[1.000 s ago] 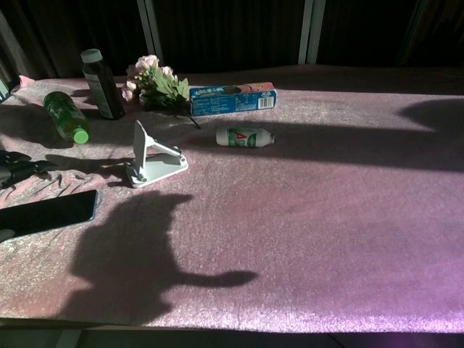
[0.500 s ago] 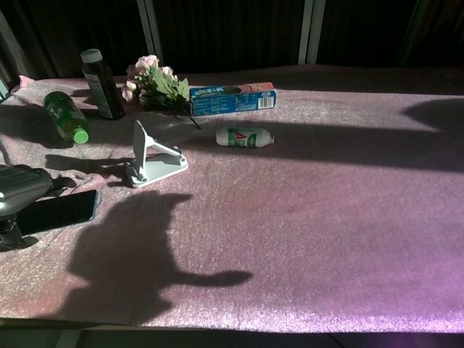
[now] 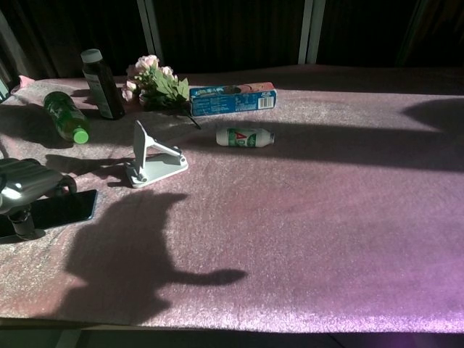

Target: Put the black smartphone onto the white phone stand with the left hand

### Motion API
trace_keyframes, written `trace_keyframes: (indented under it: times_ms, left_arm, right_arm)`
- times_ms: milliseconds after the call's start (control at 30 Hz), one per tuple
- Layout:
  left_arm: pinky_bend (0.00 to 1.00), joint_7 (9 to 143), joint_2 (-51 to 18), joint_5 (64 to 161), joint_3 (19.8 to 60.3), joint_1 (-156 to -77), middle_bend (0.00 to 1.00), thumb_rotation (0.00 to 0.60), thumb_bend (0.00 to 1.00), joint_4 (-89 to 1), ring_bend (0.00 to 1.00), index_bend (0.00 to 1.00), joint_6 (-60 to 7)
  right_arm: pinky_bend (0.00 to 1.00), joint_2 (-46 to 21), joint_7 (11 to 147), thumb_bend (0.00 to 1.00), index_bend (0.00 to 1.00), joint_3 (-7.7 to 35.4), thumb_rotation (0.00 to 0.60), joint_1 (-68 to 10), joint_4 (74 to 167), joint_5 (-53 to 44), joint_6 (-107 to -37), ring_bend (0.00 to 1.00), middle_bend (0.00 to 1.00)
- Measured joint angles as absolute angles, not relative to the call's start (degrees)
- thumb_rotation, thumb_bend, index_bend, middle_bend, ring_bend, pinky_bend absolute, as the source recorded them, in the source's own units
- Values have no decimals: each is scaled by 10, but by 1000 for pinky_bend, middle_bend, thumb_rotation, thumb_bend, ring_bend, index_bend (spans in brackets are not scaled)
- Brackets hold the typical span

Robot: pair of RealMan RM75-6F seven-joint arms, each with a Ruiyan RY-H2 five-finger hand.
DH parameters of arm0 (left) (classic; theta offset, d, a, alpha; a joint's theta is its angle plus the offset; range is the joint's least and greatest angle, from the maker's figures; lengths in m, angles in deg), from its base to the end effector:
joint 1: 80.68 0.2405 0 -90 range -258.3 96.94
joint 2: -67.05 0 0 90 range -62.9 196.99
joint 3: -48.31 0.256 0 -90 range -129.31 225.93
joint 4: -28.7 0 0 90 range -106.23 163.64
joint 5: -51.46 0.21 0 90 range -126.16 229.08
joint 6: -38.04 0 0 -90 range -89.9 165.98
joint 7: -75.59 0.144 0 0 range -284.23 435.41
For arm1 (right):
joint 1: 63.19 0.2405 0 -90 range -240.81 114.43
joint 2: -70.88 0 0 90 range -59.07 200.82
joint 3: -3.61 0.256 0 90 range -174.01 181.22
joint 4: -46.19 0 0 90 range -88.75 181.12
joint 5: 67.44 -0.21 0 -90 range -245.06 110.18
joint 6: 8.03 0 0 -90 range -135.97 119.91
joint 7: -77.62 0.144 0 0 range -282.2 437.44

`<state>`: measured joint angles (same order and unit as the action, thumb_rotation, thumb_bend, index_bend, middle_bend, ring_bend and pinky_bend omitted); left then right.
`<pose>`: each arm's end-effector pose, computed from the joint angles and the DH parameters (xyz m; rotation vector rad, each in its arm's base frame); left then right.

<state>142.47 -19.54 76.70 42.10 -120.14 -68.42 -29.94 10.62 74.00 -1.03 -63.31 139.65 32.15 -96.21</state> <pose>-0.2218 0.2947 -0.0078 -1.7612 -0.8719 -0.1043 -0.3014 -0.1236 0.1551 1.6116 -0.8455 0.8368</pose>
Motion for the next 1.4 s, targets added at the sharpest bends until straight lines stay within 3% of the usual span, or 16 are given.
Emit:
trace_keyframes:
  times_ms: [233,400,833,1233,1400]
  left_arm:
    - [113,1403,-194,782,434,-1207,896,600,325,-680,519,716,-298]
    - [151,1365,-181,830,445,-1198,987,600,348,-689,599,809,-309]
    - [195,1164,-113,989,448,-1141,1000,600,362,-725,659,863,-339]
    - [254,801,-91,1074,378,-1096,1000,600,365,-750,697,882,-311]
    - [253,691,-118,1122,337,-1084,1000,600,365,-748,697,882,-312]
  right_arm:
    - [0,107,743,128,0,-11,600,-634,1396,322,-964,0,0]
    - [0,107,743,128,0,-11,600,-634,1395,324,-965,0,0]
    - [0,104,734,128,0,-12,600,-634,1397,323,-963,0,0]
    - [0,105,735,128,0,-12,600,-634,1397,323,-962,0,0]
    - [0,105,736,128,0,-12,600,-634,1397,324,-962,0,0]
